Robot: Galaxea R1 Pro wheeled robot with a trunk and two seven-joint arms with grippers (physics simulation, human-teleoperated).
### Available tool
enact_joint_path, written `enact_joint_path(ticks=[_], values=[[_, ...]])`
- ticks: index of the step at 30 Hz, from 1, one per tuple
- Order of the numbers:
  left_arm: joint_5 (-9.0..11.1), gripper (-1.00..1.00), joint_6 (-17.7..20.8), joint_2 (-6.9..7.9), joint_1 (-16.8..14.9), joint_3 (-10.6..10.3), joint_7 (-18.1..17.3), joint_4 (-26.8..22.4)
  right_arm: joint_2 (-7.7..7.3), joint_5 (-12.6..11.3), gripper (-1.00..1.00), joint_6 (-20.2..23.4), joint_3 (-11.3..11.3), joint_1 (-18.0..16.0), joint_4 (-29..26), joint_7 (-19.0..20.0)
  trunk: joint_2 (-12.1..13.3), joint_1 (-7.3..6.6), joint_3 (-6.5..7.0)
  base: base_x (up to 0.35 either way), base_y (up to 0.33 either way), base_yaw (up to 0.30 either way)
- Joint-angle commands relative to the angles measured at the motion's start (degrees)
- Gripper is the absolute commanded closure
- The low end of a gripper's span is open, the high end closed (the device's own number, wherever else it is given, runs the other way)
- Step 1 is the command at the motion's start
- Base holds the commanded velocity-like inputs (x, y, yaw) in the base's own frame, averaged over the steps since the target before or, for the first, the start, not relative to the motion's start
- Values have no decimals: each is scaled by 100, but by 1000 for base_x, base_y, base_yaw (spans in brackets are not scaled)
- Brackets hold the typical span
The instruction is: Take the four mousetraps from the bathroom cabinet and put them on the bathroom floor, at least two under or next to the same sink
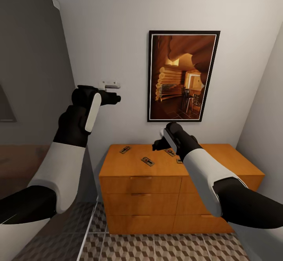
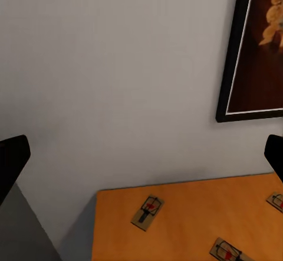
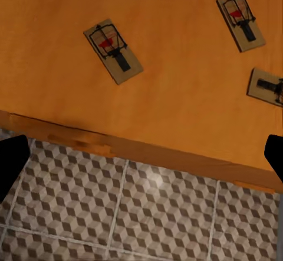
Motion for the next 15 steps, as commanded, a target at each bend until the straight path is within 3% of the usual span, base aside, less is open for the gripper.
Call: enact_joint_path(ticks=[1, 15], values=[[57, -100, 19, 2, -2, -7, 55, -3, 0, 2, -100, 21, 43, -1, 0, 110, -4, 2, -3, 0, 0, 0], [57, -100, 19, -2, -1, -11, 55, -3, 0, 7, -100, 21, 475, -4, 10, 867, -4, 2, -3, 0, 0, 0]])
